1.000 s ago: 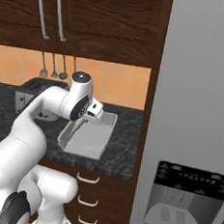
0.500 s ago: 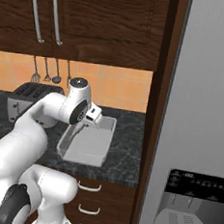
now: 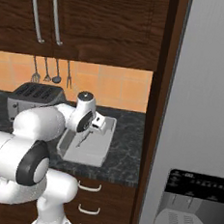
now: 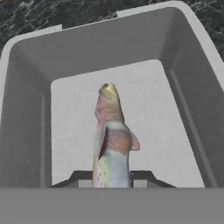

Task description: Place one bell pepper and one fish in each tupperware on the nearby counter, to pack two identical lunches.

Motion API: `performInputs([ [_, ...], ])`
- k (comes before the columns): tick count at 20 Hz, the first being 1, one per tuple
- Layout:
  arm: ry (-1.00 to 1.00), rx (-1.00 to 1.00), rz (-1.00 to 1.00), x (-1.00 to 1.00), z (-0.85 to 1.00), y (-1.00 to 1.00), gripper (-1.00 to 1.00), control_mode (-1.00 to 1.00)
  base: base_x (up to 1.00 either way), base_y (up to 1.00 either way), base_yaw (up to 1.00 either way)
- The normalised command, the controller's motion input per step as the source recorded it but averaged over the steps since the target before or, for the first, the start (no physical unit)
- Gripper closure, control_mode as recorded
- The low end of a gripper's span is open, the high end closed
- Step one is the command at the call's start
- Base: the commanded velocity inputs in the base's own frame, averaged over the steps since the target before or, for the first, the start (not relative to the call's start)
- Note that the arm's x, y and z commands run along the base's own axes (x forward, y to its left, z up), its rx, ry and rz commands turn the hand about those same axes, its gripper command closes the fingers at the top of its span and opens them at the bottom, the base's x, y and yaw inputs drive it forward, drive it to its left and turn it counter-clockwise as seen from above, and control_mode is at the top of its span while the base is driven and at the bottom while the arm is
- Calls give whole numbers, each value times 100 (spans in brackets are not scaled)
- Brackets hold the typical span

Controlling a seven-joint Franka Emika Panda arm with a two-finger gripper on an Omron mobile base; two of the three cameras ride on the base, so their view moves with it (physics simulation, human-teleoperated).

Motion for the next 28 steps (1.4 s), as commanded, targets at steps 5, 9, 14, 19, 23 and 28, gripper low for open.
performInputs([
  [5,0,0,15,65,-31,-29,100,-100,0,0,0],
  [9,0,-2,9,75,-40,-4,100,-100,0,0,0],
  [14,5,-4,4,66,-45,0,100,-100,0,0,0],
  [19,2,-9,0,-14,-15,14,-100,-100,0,0,0],
  [23,-4,0,0,-51,46,3,-100,-100,0,0,0],
  [28,-16,0,0,-79,51,0,-100,-100,0,0,0],
])
